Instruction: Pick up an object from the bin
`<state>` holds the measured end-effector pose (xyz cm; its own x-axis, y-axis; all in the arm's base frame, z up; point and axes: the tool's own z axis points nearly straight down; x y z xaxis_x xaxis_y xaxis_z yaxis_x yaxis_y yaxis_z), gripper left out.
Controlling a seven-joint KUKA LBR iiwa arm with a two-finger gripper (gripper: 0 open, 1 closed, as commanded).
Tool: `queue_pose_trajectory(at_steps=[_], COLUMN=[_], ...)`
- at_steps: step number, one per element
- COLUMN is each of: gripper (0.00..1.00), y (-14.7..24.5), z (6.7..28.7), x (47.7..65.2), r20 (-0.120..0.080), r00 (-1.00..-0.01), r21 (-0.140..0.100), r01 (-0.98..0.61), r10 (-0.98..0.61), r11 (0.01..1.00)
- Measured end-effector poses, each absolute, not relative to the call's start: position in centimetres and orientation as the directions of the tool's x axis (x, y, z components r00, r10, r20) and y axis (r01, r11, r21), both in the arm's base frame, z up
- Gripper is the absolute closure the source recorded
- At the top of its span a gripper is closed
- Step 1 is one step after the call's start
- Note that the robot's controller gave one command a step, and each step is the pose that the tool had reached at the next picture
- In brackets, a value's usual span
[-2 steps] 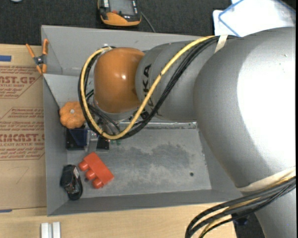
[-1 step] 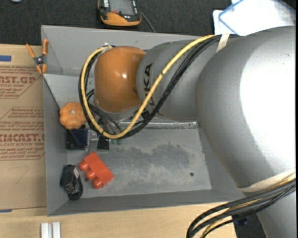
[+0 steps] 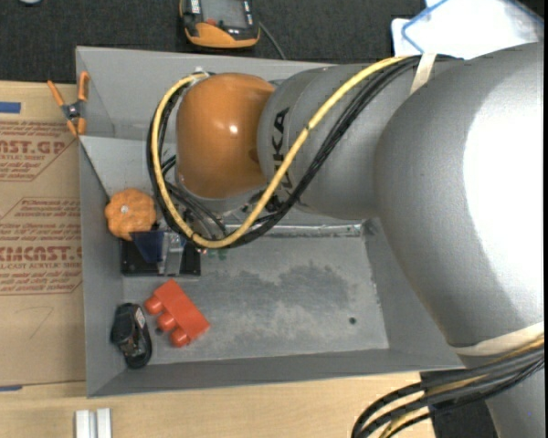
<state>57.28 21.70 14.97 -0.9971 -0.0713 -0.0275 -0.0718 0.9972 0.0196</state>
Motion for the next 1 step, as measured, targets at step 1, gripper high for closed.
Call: queue_pose_trajectory(at_steps=[1], gripper=[1.00], y=[21.77], z=[16.02], x=[57.36], r20=[-0.031], r00=[-0.997], r21=[0.021], r01=[-0.072], r10=[-0.072], r11=[0.997])
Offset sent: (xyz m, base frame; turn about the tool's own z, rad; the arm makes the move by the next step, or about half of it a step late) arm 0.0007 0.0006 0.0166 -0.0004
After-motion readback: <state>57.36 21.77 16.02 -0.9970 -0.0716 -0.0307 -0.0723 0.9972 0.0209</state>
